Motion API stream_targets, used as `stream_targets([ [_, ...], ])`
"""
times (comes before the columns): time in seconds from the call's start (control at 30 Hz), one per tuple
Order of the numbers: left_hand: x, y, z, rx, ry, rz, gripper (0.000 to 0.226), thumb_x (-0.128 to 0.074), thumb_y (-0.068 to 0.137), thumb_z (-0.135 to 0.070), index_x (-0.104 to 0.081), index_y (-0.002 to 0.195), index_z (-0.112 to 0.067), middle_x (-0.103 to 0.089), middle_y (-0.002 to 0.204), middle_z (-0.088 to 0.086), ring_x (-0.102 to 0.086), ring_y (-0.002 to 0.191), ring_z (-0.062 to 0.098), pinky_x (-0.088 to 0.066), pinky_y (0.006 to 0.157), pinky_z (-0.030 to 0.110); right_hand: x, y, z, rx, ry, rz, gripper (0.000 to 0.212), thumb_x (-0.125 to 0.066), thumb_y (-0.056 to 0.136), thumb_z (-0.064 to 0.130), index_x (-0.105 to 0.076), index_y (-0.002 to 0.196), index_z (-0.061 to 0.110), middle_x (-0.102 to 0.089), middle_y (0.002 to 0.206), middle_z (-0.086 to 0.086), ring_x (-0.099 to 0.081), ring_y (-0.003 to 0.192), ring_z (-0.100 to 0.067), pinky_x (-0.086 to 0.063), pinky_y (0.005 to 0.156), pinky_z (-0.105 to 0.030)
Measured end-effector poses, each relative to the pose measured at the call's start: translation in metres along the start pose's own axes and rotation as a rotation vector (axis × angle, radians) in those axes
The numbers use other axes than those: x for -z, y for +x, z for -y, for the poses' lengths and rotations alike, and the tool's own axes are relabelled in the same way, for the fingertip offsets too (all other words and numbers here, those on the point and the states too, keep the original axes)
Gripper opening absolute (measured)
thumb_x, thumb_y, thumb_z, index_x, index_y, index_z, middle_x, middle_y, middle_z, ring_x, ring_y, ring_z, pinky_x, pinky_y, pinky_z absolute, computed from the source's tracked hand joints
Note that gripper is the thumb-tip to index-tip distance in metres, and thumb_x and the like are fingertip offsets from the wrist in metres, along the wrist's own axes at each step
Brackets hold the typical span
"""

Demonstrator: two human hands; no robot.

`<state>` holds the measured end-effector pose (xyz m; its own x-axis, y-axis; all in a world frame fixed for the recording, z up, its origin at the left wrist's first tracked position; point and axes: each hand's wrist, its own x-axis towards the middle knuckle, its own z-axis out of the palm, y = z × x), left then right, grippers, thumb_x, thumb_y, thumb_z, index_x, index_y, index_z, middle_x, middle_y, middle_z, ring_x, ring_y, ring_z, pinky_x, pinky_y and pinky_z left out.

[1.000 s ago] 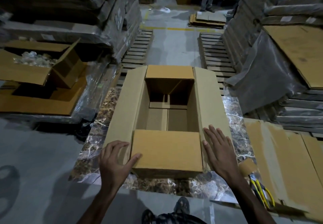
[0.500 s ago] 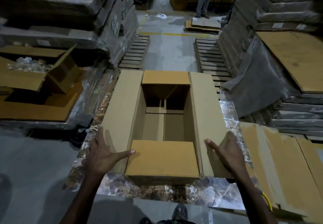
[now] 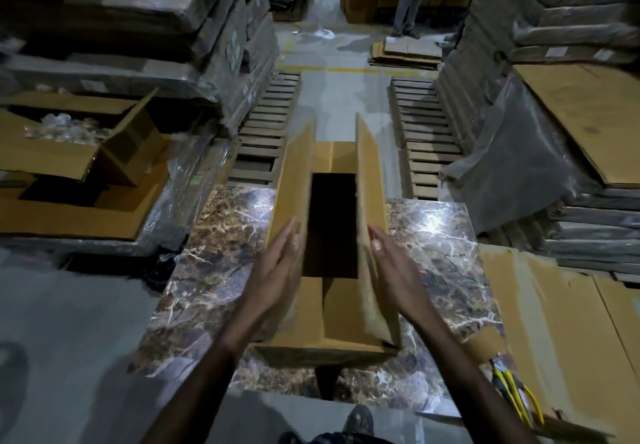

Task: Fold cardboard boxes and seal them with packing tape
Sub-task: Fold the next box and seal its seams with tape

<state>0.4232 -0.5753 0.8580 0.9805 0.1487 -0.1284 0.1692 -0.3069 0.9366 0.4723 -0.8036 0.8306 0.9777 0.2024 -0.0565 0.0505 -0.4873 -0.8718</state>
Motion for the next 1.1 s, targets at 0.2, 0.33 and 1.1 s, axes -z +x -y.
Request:
stream_targets([
  [0.2,-0.034,0.043,0.065,-0.115,0.749,0.023,0.065,-0.015,0.104,-0.069,-0.021,0.163,-0.044,-0.006,0.170,-0.020,-0.001,0.161,0.013,0.003,0.129,0.048,-0.047,0.026,-0.038,0.113,-0.612,0.032,0.067,-0.019,0.104,0.070,-0.015,0.163,0.038,0.000,0.171,0.014,0.004,0.159,-0.016,-0.002,0.125,-0.053],
  [0.33,-0.044,0.045,0.067,-0.120,0.954,0.009,0.066,-0.019,0.105,-0.071,-0.014,0.164,-0.044,0.006,0.173,-0.012,0.009,0.161,0.019,0.010,0.124,0.062,-0.053,0.026,-0.043,0.109,-0.801,0.027,0.073,-0.011,0.102,0.074,-0.004,0.164,0.038,0.008,0.171,0.009,0.011,0.159,-0.020,-0.010,0.126,-0.054],
  [1.1,-0.007,0.056,0.062,0.314,0.490,-0.119,0.156,-0.090,0.051,-0.075,0.014,0.162,-0.042,-0.012,0.174,0.008,-0.033,0.151,0.040,-0.038,0.113,0.061,-0.019,0.036,-0.060,-0.451,0.388,0.022,0.105,-0.100,0.058,0.039,-0.037,0.141,0.027,-0.064,0.129,-0.003,-0.067,0.112,-0.027,-0.059,0.093,-0.053],
])
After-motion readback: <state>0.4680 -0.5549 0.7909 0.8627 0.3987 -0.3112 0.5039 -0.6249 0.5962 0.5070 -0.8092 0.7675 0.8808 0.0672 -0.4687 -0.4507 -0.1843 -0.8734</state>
